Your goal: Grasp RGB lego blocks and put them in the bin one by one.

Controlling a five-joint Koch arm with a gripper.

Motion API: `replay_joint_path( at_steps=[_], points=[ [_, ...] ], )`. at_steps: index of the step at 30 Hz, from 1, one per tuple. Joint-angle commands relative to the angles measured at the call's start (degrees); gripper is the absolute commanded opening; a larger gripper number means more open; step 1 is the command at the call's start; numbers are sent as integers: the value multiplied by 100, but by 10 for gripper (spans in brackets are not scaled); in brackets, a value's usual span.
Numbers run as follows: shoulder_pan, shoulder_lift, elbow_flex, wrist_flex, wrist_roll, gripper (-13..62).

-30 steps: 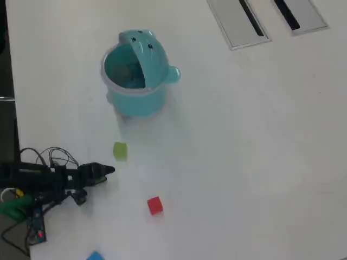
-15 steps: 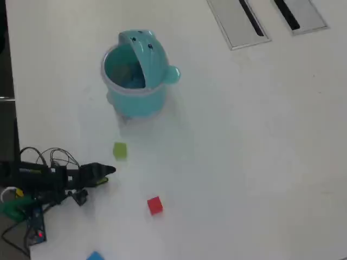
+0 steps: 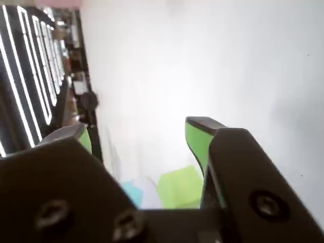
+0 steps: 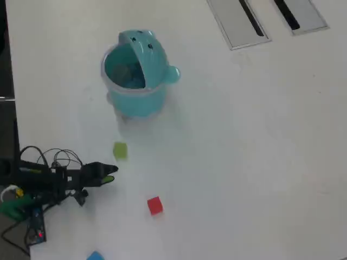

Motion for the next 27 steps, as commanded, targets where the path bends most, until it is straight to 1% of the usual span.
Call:
replay_joint_path(
  at_steps=[1, 6, 9, 14, 21, 23, 27],
  points=[
    [35, 352, 404, -624, -123, 339],
    [44, 352, 413, -1230, -202, 338],
    [299, 352, 413, -1564, -958, 338],
    [369, 352, 413, -1978, -1213, 339],
    [431, 352, 378, -2329, -2074, 339],
    [369, 352, 360, -2417, -2628, 340],
    [272, 352, 334, -2435, -4157, 338]
  ],
)
